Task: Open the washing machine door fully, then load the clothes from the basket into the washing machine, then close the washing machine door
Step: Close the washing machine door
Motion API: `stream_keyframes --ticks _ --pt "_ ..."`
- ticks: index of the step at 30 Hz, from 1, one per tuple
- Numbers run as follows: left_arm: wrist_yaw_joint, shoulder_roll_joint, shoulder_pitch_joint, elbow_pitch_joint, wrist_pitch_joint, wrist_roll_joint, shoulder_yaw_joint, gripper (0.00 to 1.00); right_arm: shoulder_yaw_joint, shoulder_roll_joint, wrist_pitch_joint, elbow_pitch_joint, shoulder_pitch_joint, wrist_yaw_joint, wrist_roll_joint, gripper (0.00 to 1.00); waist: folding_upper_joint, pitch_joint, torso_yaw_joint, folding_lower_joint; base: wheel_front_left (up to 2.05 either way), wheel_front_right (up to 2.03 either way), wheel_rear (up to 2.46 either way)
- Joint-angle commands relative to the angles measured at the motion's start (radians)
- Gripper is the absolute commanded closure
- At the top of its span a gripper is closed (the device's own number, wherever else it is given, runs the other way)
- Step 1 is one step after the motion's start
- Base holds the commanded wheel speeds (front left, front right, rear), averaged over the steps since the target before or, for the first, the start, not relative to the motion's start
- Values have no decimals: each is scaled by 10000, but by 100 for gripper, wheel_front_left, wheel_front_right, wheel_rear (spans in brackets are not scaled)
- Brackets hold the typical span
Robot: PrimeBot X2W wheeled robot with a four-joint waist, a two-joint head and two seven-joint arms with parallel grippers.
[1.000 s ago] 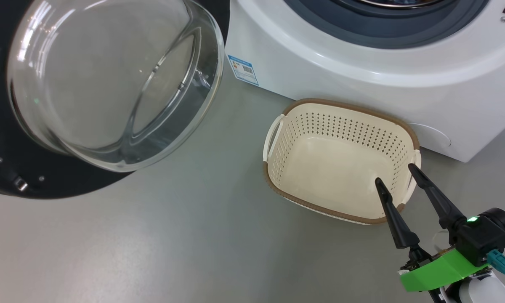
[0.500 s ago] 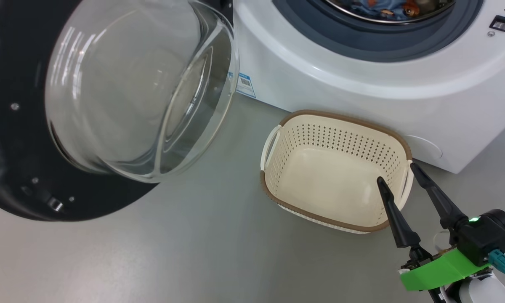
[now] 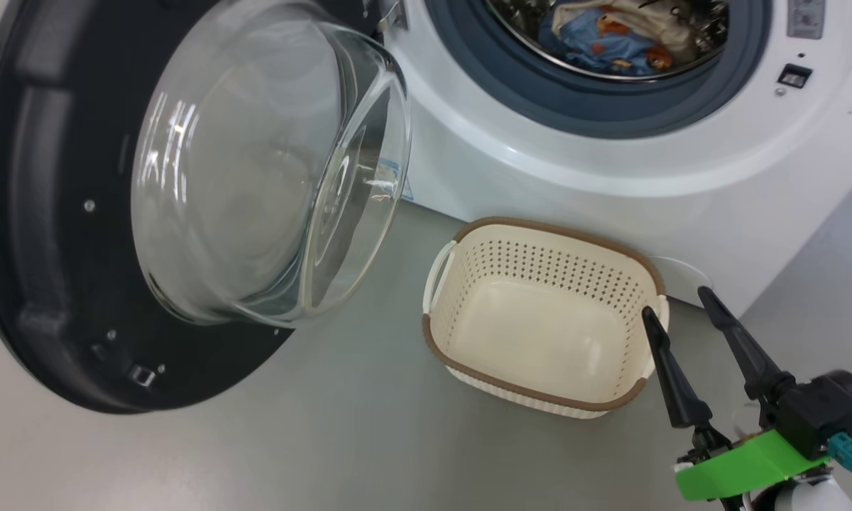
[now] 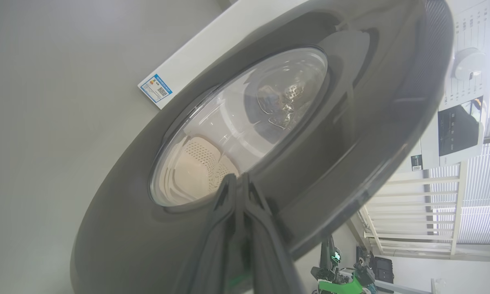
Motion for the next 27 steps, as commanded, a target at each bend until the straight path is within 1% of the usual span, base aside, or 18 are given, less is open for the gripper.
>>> stream_keyframes --ticks 1,14,19,27 --pt "-40 486 10 -416 215 -74 323 100 84 33 -80 -265 214 44 -16 0 0 -293 -274 0 0 0 0" --pt "-40 96 443 -1756 833 104 16 100 -516 301 -80 -410 1035 44 31 0 0 -1107 -1373 0 0 0 0" --pt "-40 -54 540 -2151 916 209 -74 100 -613 405 -80 -459 1136 44 23 0 0 -1217 -1934 0 0 0 0" --pt "-40 -461 646 -2742 916 402 -314 100 -757 567 -80 -501 1249 44 5 0 0 -1297 -2922 0 0 0 0"
